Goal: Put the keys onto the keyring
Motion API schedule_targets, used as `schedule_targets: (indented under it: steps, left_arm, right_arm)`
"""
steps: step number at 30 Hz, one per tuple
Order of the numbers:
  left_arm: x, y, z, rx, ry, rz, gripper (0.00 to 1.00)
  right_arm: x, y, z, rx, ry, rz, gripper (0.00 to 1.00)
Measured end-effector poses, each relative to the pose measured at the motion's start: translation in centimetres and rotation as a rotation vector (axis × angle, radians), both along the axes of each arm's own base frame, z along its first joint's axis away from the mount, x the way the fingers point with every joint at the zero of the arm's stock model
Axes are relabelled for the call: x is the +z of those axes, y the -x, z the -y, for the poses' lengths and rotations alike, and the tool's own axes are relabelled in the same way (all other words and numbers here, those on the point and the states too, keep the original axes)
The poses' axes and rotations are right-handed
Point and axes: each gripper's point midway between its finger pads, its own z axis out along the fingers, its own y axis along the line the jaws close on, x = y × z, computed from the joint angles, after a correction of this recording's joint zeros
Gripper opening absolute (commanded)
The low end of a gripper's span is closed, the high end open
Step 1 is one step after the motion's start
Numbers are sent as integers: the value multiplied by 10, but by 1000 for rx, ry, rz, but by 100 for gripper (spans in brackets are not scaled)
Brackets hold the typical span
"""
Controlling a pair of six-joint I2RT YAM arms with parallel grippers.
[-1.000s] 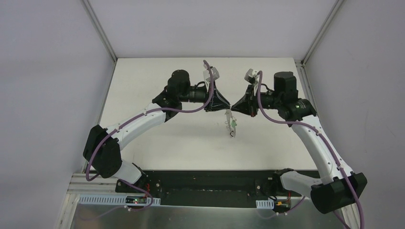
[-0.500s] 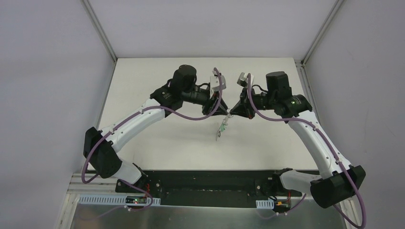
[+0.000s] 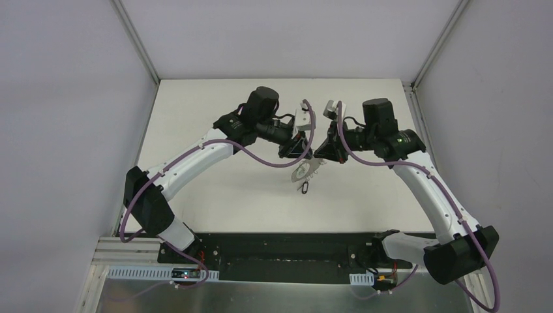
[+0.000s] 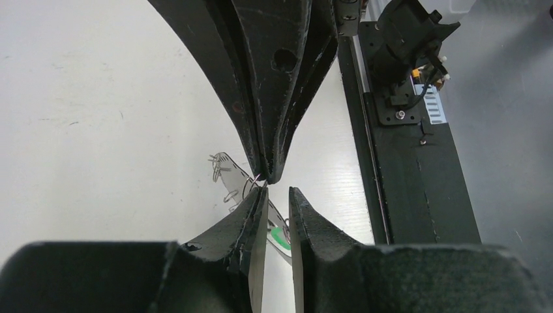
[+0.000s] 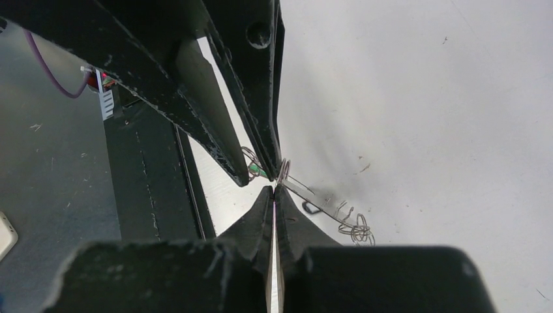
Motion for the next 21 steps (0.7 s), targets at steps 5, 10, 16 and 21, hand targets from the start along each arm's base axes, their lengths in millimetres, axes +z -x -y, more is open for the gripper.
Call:
schedule_targets:
  steps: [5, 10, 16, 21]
  left_arm:
    - [-2, 0, -1, -12, -11, 17, 10]
    - [-6, 1, -3, -25, -21, 34, 7]
    - [-6, 6, -7, -53, -29, 53, 18]
    - [-2, 6, -7, -57, -27, 65, 21]
  right_arm:
    - [-7, 2, 0, 5, 4, -17, 0]
    - [-15, 5, 1, 5, 11, -33, 0]
    - [-13, 8, 1, 15, 1, -32, 0]
    - [-12, 13, 0, 34, -16, -33, 0]
